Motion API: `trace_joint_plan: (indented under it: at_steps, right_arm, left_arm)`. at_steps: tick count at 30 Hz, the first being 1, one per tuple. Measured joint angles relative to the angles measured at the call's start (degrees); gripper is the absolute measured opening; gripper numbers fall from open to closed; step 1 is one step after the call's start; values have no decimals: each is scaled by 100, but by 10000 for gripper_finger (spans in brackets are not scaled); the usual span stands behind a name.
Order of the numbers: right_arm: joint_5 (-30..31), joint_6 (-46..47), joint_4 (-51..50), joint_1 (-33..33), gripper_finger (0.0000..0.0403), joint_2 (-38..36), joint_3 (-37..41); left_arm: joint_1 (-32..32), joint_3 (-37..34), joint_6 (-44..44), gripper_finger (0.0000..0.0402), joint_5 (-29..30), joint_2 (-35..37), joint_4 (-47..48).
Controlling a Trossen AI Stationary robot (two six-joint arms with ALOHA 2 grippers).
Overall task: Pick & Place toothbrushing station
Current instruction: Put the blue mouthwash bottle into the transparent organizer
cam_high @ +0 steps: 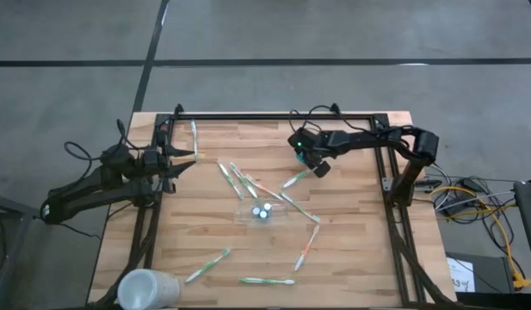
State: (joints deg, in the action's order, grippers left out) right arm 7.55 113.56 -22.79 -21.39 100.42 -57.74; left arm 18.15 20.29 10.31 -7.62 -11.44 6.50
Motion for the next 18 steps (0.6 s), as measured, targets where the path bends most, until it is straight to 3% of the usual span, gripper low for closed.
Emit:
trace_joint_plan:
  at_steps: [18]
  right_arm:
    - [316,1274,-429,1304,157,0,-2]
  left_arm:
    - [0,0,-1,133,0,0,0]
